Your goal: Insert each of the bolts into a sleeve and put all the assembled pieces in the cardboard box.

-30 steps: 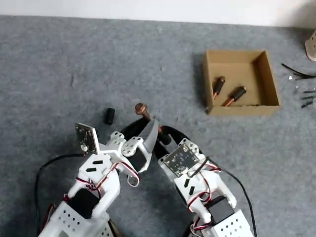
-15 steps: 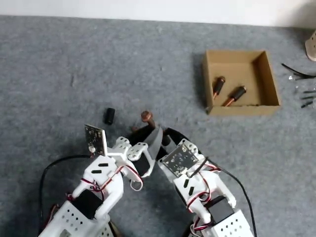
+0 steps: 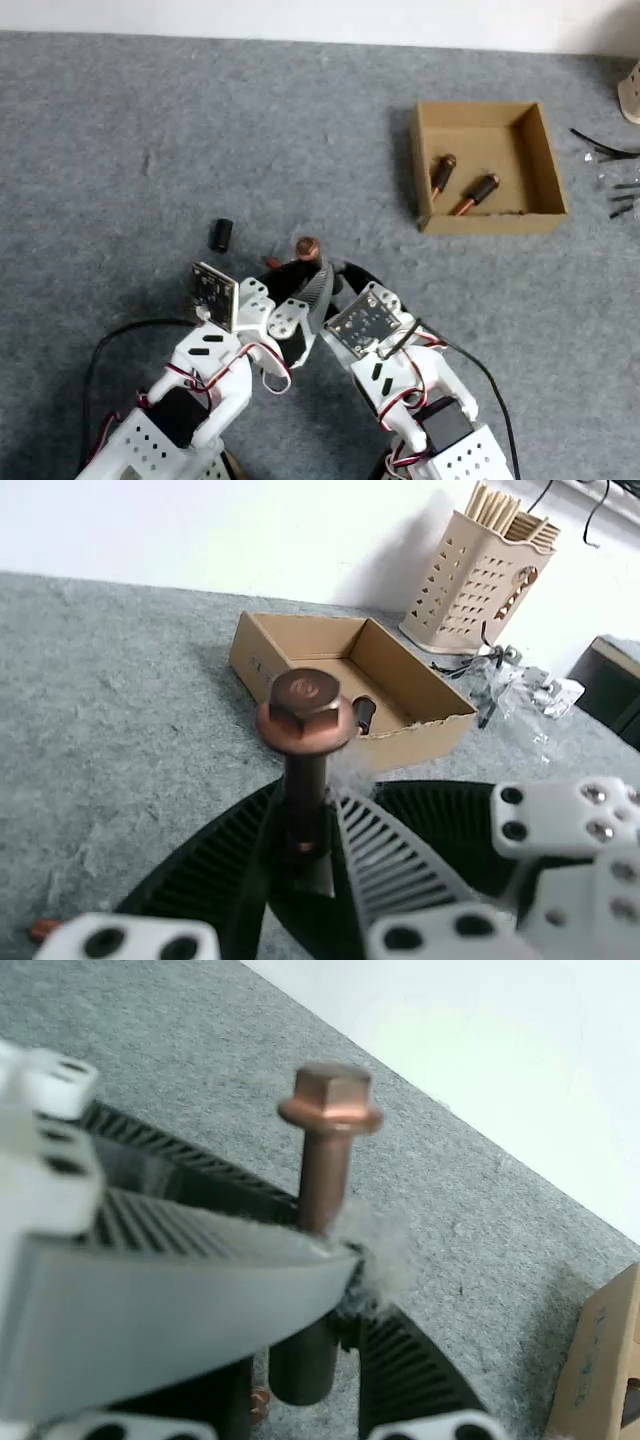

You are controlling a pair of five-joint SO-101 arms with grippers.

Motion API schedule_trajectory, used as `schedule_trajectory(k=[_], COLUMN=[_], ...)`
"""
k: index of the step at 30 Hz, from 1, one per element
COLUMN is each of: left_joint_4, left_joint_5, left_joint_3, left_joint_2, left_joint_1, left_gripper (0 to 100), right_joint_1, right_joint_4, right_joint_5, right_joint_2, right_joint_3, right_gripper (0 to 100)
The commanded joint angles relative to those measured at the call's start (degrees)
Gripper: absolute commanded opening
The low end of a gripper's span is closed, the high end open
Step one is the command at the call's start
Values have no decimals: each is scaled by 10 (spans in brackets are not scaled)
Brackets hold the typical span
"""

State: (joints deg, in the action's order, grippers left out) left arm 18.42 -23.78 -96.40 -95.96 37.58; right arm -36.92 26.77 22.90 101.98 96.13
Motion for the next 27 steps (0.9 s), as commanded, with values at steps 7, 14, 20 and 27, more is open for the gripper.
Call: schedule_trajectory(k=[7, 14, 20, 27], left_joint_4=[4, 3, 3, 3], left_joint_5=[55, 55, 38, -73], left_joint_3=[-11, -2, 28, 44], left_joint_2=[-3, -3, -3, -3], left_joint_1=[28, -38, -119, -204], left_gripper=[254, 289, 276, 274], right_joint_1=[30, 33, 33, 34], right_joint_4=[-1, -2, -2, -2], right_joint_5=[5, 5, 5, 7], right_joint_2=[7, 7, 7, 7], right_joint_3=[44, 44, 44, 44], right_gripper=[5, 5, 5, 5])
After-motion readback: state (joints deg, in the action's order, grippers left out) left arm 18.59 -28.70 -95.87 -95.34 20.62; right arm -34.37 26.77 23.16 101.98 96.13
